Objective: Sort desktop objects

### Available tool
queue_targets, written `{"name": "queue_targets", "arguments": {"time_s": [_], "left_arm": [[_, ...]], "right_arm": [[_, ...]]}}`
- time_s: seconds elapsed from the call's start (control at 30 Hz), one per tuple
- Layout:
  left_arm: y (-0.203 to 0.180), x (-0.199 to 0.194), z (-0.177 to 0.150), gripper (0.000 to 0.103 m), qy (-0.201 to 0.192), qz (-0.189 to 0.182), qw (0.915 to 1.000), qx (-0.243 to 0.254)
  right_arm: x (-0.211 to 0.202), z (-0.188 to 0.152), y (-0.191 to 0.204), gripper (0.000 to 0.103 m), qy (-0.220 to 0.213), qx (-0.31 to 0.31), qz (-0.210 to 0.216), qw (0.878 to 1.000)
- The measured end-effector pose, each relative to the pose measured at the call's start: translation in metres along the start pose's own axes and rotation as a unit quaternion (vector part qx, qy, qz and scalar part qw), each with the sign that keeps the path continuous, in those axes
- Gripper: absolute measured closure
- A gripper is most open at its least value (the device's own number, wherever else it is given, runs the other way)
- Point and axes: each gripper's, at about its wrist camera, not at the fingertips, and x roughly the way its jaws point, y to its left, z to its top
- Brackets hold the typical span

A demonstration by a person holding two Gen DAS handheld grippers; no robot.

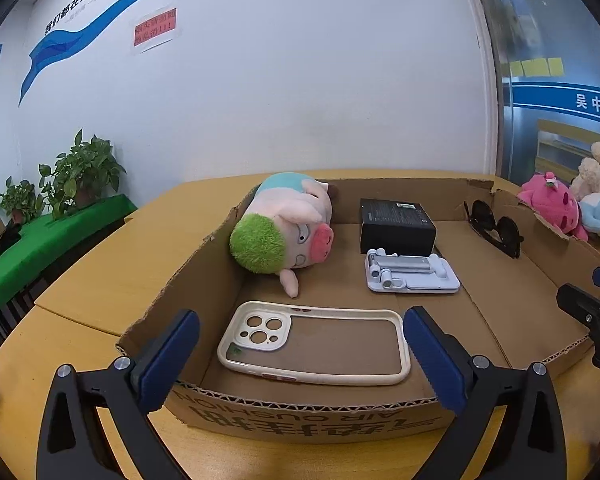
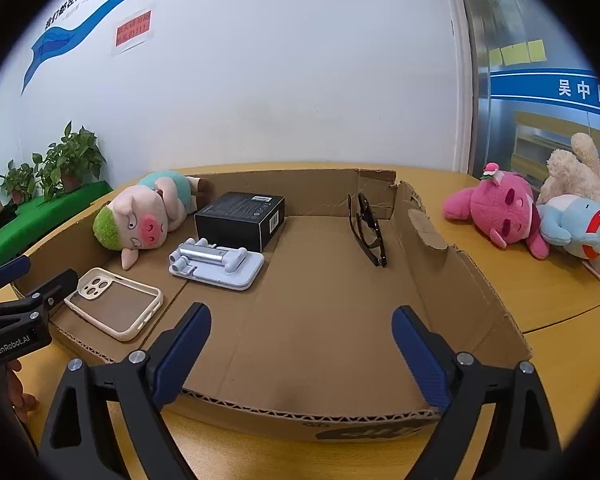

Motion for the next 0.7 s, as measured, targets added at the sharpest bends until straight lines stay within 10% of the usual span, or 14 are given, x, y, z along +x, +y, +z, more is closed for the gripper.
{"name": "queue_targets", "arguments": {"time_s": [0.7], "left_arm": [[-0.0006, 0.0012, -0.0002, 0.000, 0.000, 0.000, 1.0000, 0.000]], "right_arm": [[0.0015, -0.0007, 0.0002, 0.007, 0.005, 0.000, 0.003, 1.000]]}}
